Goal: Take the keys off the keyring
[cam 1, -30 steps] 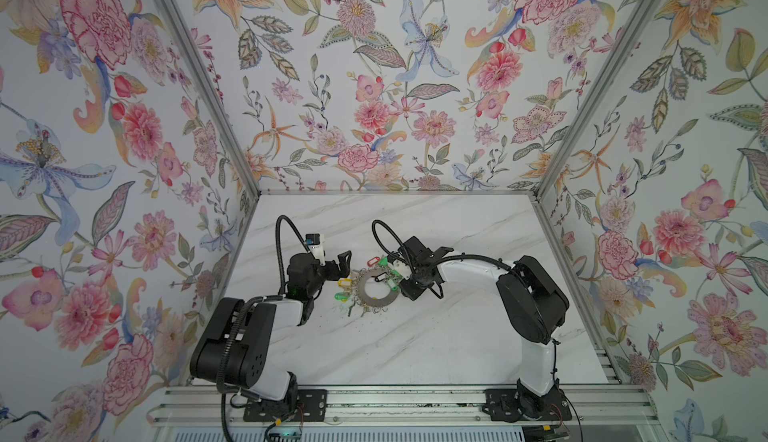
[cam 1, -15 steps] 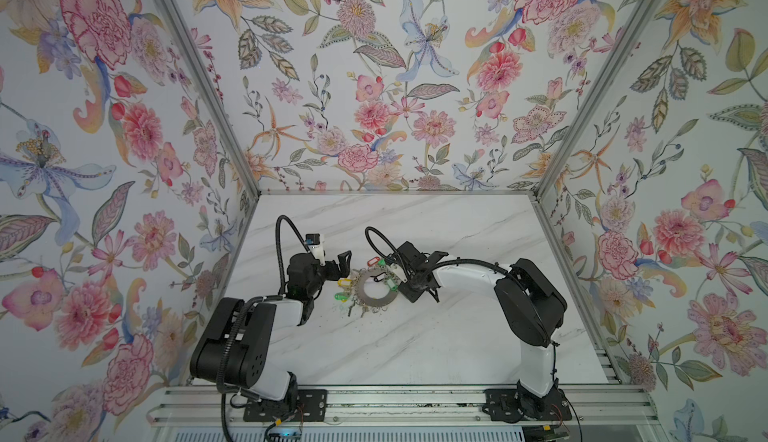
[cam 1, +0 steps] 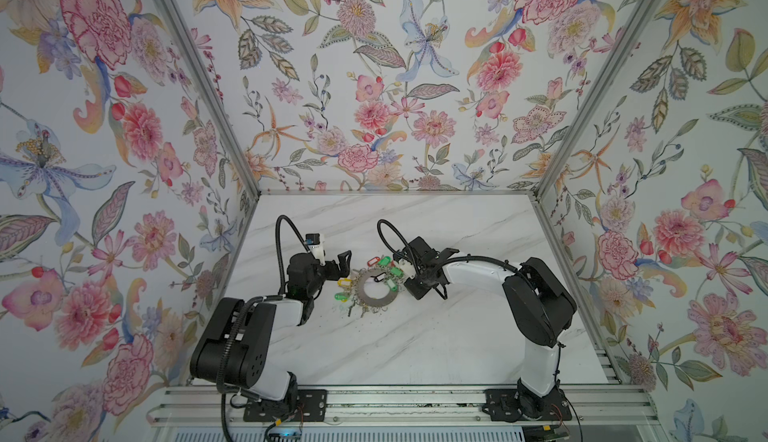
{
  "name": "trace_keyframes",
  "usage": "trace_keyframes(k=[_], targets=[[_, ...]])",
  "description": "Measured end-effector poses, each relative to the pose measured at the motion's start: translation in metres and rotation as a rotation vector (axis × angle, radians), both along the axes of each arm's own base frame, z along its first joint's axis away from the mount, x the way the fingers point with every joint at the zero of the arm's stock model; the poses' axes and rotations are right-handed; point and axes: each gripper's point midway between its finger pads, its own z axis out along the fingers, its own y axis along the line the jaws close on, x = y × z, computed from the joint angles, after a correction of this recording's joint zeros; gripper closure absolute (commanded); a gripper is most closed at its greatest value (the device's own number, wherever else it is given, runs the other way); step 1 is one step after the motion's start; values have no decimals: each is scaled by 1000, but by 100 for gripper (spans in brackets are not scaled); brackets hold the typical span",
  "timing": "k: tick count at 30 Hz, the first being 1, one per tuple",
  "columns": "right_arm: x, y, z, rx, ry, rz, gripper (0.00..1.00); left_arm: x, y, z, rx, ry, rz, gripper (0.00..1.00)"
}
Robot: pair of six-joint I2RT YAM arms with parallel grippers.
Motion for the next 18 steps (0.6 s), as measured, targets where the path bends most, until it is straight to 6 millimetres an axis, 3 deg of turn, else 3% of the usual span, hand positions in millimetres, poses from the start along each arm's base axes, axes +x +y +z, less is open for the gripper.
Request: trace_keyframes(k=[3, 12, 18], targets=[[0, -1, 0, 54, 40, -23, 73, 0, 0, 0, 0, 0, 0, 1], [18, -15, 5, 164, 103, -113, 70, 0, 0, 0, 0, 0, 0, 1], [12, -5, 6, 182, 111, -85, 62, 0, 0, 0, 0, 0, 0, 1]])
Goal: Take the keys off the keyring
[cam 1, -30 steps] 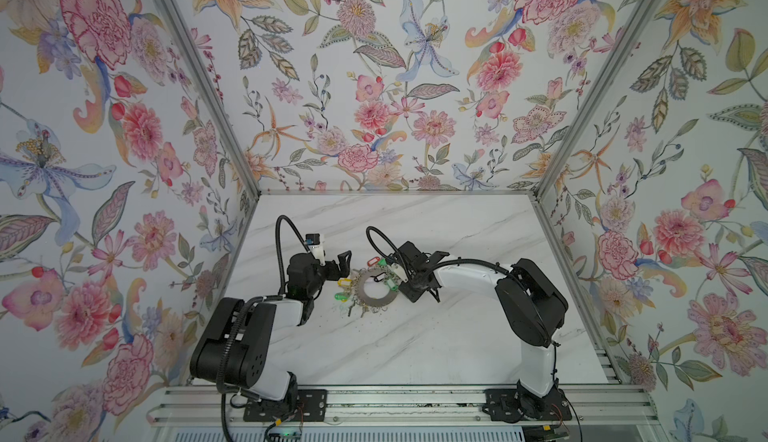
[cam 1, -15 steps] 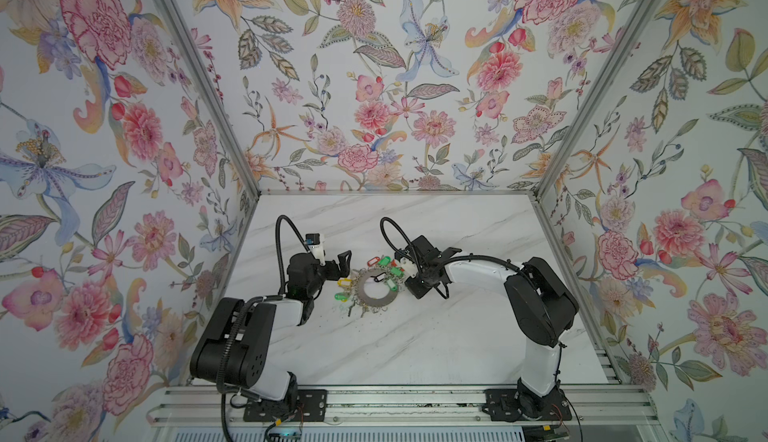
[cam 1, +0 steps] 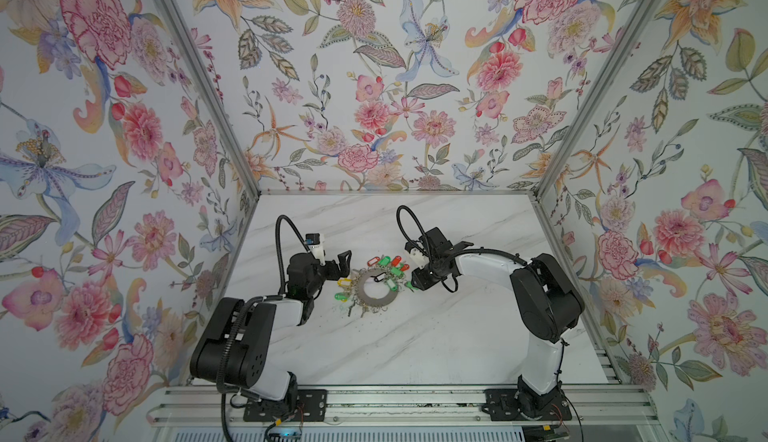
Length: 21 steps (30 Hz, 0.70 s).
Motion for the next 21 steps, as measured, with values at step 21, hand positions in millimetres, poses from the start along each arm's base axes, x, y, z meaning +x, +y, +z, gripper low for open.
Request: trace_keyframes(k=[21], targets=[[11, 30, -5, 33, -62, 111, 67, 0, 0, 0, -1, 0, 0, 1]])
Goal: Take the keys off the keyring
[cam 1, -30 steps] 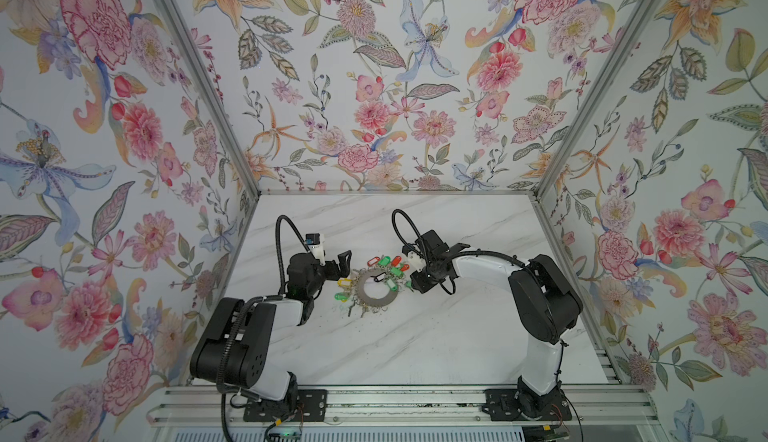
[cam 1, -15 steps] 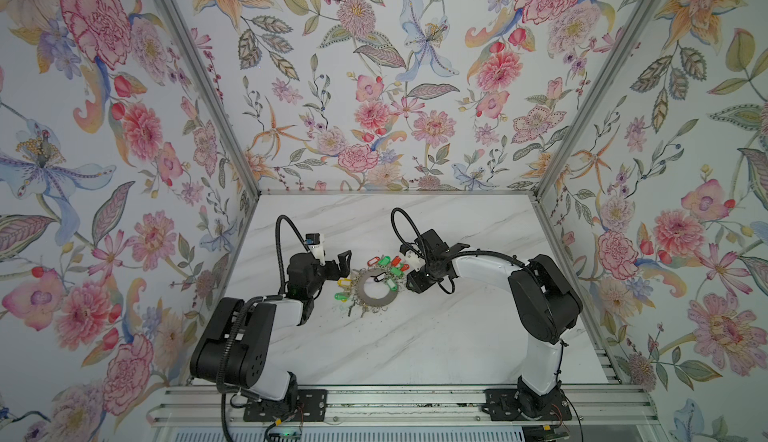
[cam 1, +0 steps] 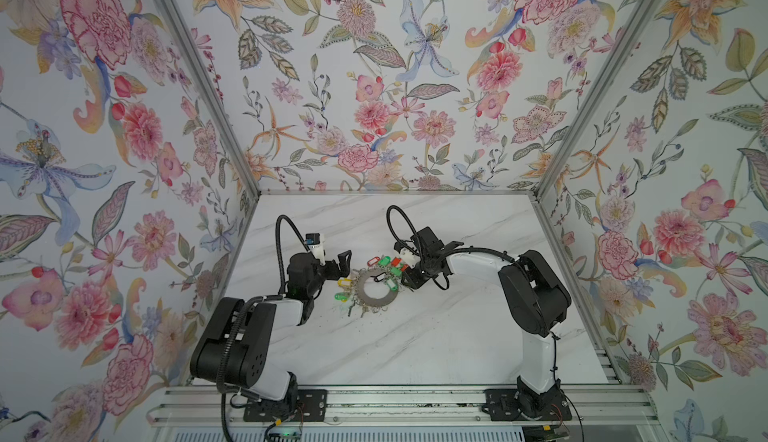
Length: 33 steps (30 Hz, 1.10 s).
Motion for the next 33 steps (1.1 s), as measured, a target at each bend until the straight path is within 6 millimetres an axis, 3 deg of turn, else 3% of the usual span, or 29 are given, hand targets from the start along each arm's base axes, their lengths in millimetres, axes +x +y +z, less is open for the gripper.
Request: trace_keyframes(k=[9, 15, 22, 28, 33], targets=[[-12, 15, 1, 3, -11, 54, 67, 2, 0, 0, 0, 2, 0, 1], [-12, 17, 1, 8, -17, 65, 81, 2, 0, -1, 1, 6, 0, 1], [-20, 3, -3, -1, 0, 45, 76, 2, 0, -1, 1, 6, 0, 1], [-41, -17, -2, 0, 47, 7, 73, 2, 0, -2, 1, 8, -1, 1], [-47, -16, 7, 38, 66, -5, 69, 2, -1, -3, 2, 11, -1, 1]])
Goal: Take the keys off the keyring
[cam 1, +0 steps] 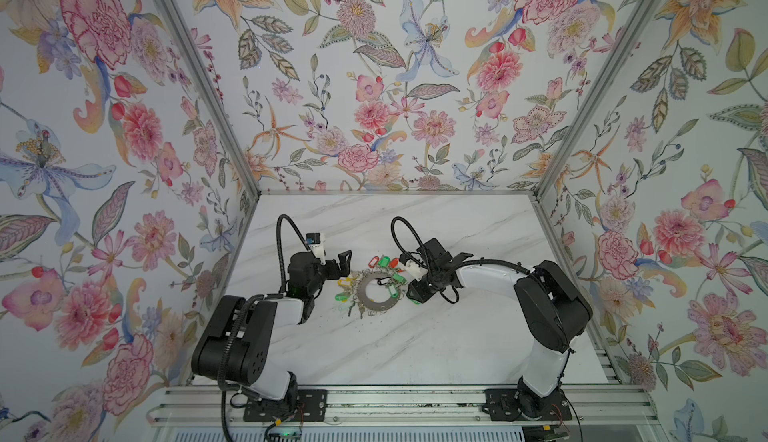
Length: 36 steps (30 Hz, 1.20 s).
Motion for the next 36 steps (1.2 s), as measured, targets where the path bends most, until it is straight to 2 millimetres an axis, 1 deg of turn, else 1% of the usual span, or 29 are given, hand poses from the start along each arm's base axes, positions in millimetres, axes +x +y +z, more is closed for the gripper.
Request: trace_keyframes(k=[4, 8, 10, 15, 18, 22, 27, 36], targets=[[4, 0, 3, 27, 6, -7, 68, 0, 0, 0, 0, 0, 0, 1], [20, 2, 5, 46, 0, -22, 68, 0, 0, 0, 0, 0, 0, 1], [24, 5, 3, 53, -4, -18, 68, 0, 0, 0, 0, 0, 0, 1], [21, 9, -5, 61, 24, 6, 68, 0, 0, 0, 0, 0, 0, 1], [19, 11, -5, 63, 27, 13, 68, 1, 0, 1, 0, 0, 0, 1], [19, 10, -4, 64, 25, 12, 68, 2, 0, -2, 1, 8, 0, 1], [18, 11, 4, 75, 10, 14, 69, 3, -1, -17, 9, 50, 0, 1], [16, 14, 6, 81, 9, 24, 71, 3, -1, -17, 9, 50, 0, 1]])
